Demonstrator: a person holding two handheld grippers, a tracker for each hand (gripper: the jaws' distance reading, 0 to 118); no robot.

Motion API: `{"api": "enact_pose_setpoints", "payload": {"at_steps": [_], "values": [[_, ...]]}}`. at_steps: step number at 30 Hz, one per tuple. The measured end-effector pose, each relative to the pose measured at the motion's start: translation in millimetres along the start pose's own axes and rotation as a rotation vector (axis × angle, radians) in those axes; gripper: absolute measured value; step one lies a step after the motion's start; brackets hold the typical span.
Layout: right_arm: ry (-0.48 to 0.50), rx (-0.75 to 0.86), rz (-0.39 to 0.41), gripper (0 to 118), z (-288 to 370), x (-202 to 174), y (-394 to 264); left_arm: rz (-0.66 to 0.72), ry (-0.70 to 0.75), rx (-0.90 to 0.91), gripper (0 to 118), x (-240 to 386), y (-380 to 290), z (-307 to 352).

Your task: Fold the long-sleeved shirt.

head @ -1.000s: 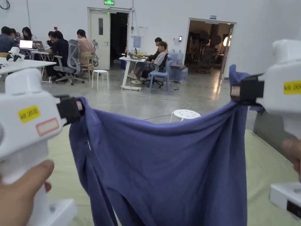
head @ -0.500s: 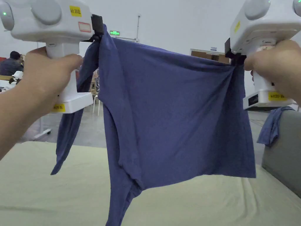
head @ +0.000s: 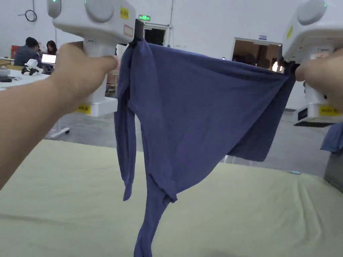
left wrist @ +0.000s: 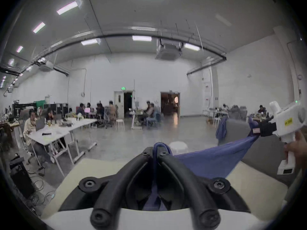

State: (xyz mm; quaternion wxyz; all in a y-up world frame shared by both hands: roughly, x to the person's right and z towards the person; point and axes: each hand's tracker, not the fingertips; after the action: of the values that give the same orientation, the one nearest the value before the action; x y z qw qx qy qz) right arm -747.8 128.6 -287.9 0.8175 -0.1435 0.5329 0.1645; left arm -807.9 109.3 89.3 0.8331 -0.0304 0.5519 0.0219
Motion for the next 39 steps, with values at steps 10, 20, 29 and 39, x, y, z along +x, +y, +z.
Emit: {"api": "enact_pose_setpoints", "payload": {"at_steps": [10, 20, 29, 39], "values": [[0.064, -0.429, 0.015, 0, -122, 15, -284, 0.008, -0.065, -0.482, 0, 26, -272, 3], [0.21, -0.437, -0.043, 0, 36, 66, -441, 0.031, -0.136, -0.714, 0, 47, -353, 193], [0.216, -0.492, -0.088, 0, 190, 98, -537, -0.106, -0.229, -0.918, 0, 94, -391, 356], [0.201, -0.69, -0.102, 0, 243, 109, -623, -0.087, -0.254, -1.083, 0, 113, -442, 425]]}}
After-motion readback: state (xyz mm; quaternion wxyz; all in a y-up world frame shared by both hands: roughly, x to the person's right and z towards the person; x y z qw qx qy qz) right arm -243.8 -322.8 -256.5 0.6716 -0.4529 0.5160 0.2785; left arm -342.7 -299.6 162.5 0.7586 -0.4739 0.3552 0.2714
